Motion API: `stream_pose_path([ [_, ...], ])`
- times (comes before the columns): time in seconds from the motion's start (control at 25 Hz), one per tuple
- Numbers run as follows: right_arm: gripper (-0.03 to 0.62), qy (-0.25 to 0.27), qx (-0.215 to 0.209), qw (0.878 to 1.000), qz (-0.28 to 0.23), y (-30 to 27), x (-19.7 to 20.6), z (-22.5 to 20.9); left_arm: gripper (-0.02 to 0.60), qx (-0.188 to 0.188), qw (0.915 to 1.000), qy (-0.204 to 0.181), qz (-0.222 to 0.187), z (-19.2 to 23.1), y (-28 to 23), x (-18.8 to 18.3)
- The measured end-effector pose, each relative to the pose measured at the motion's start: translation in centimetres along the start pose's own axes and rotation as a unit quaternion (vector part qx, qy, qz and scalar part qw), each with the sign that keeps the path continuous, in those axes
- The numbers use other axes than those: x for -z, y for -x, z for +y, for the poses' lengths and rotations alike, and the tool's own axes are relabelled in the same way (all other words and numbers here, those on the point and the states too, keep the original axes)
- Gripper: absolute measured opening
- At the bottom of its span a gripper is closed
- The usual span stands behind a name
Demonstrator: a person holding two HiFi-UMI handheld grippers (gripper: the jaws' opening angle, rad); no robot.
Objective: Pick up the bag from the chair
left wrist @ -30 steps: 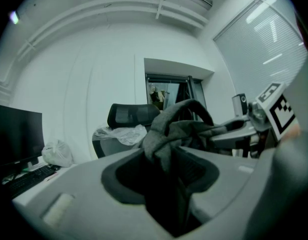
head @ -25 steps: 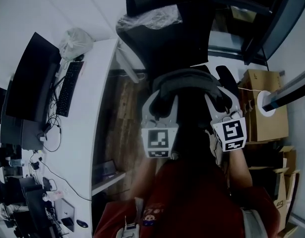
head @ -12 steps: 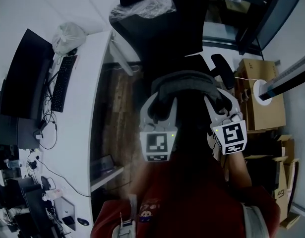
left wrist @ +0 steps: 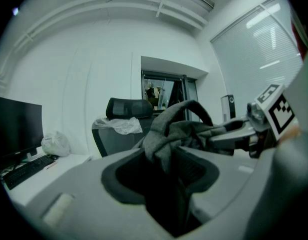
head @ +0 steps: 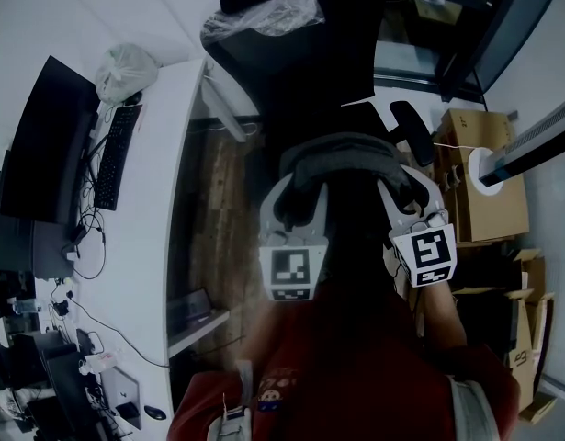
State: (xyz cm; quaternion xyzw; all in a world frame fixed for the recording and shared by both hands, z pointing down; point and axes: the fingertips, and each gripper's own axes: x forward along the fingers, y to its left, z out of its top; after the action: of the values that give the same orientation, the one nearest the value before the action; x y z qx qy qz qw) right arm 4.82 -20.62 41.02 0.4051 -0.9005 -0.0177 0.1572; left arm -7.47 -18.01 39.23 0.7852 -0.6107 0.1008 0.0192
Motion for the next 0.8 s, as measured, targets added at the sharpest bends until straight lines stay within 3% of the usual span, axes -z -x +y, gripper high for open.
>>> stream_pose_path([
  [0.8, 0.137, 0.005, -0.004, 1.0, -0.001, -1.2, -0.5, -0.6, 0.178, -0.002, 1.0, 0.005, -0.003, 0.6, -0.8, -0.3],
])
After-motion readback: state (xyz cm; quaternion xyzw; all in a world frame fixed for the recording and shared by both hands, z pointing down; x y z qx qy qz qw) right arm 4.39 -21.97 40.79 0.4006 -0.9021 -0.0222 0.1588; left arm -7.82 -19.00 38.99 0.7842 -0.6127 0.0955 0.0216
